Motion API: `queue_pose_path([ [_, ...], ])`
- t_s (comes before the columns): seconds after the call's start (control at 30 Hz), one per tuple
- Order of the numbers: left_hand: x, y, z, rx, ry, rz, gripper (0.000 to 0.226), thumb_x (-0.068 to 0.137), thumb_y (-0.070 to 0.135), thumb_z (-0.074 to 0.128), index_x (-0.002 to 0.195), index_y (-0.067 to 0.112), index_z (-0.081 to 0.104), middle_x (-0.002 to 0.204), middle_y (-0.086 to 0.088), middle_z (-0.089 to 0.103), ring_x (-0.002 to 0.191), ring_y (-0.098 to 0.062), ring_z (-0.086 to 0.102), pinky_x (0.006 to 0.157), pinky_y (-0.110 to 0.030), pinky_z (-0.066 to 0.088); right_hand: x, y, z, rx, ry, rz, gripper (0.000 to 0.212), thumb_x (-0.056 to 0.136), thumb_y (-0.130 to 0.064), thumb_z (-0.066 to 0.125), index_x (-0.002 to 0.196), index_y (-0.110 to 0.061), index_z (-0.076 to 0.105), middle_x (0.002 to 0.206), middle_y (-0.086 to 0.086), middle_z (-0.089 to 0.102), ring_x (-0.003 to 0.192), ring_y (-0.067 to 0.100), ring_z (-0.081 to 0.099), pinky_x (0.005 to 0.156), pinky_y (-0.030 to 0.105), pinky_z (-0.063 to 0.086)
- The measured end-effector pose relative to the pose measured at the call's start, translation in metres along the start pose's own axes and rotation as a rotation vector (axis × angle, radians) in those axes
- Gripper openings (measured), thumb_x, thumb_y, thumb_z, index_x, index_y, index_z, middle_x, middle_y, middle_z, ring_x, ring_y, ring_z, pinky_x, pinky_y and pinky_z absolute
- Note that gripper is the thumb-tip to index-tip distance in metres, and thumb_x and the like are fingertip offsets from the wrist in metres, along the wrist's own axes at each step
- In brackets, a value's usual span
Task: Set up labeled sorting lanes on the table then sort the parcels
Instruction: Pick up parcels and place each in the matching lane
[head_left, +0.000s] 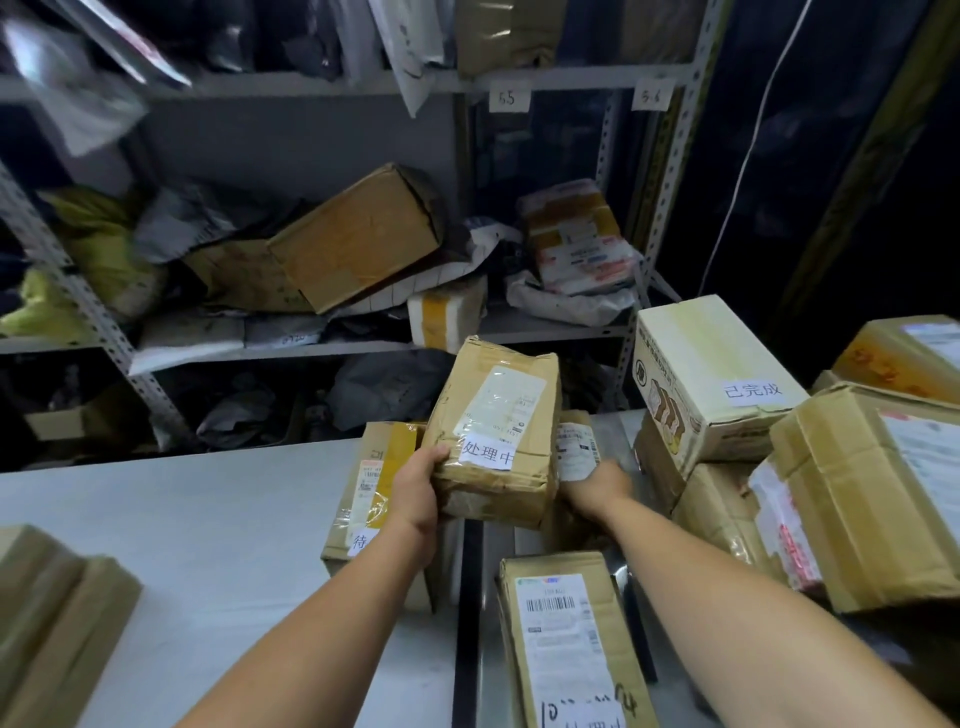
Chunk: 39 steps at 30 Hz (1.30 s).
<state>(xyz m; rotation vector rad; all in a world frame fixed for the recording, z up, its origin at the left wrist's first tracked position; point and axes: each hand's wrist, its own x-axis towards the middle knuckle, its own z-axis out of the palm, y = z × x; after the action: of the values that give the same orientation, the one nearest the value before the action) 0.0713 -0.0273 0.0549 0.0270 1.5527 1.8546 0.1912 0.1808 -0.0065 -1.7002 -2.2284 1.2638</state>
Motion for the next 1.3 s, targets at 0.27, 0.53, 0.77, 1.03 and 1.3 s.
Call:
queue_pose_path([
  [0.27,-0.033,0.044,-0.001,-0.051,-0.036,0.048,0.035,0.085,0.044,0.056,0.103,0.017,0.068,0.094,-0.007,0.075,0.079,-0.025,0.066,0.063,-0.03,0.049,-0.05,-0.061,-0.03,0.068,0.123,-0.111,0.081,0.079,-0.069,0.069,0.134,-0.012,0.051,0.128,0.015,0.063,0.111,0.037,0.063,0.079,0.035,0.047],
  [0.53,-0.071,0.102,-0.067,-0.084,0.012,0.203,0.043,0.07,0.043,0.063,0.101,0.014,0.07,0.101,-0.016,0.073,0.084,-0.032,0.066,0.068,-0.036,0.053,-0.107,-0.124,0.015,0.142,0.062,-0.181,0.094,0.064,-0.079,0.069,0.133,-0.016,0.053,0.127,0.013,0.065,0.11,0.037,0.064,0.091,0.044,0.055],
  [0.77,-0.097,0.137,-0.126,-0.074,0.09,0.278,0.056,0.064,0.047,0.062,0.111,0.017,0.07,0.11,-0.017,0.074,0.09,-0.033,0.069,0.08,-0.046,0.056,-0.136,-0.171,0.091,-0.007,0.016,-0.214,0.054,0.097,-0.047,0.056,0.137,-0.011,0.055,0.135,0.016,0.062,0.122,0.039,0.059,0.097,0.043,0.049],
  [1.03,-0.107,0.13,-0.158,-0.124,0.107,0.253,0.056,0.068,0.05,0.063,0.114,0.017,0.068,0.107,-0.015,0.075,0.1,-0.037,0.07,0.087,-0.051,0.056,-0.143,-0.197,0.122,0.089,-0.036,-0.163,0.041,0.107,-0.023,0.036,0.141,-0.006,0.05,0.138,0.021,0.057,0.126,0.043,0.053,0.104,0.046,0.046],
  [1.3,-0.104,0.132,-0.145,-0.14,0.069,0.261,0.055,0.07,0.048,0.059,0.115,0.017,0.068,0.107,-0.016,0.075,0.106,-0.04,0.068,0.088,-0.054,0.055,-0.147,-0.188,0.115,0.519,-0.201,-0.019,0.035,0.101,-0.023,0.053,0.122,0.001,0.065,0.107,0.014,0.068,0.091,0.031,0.065,0.069,0.031,0.052],
])
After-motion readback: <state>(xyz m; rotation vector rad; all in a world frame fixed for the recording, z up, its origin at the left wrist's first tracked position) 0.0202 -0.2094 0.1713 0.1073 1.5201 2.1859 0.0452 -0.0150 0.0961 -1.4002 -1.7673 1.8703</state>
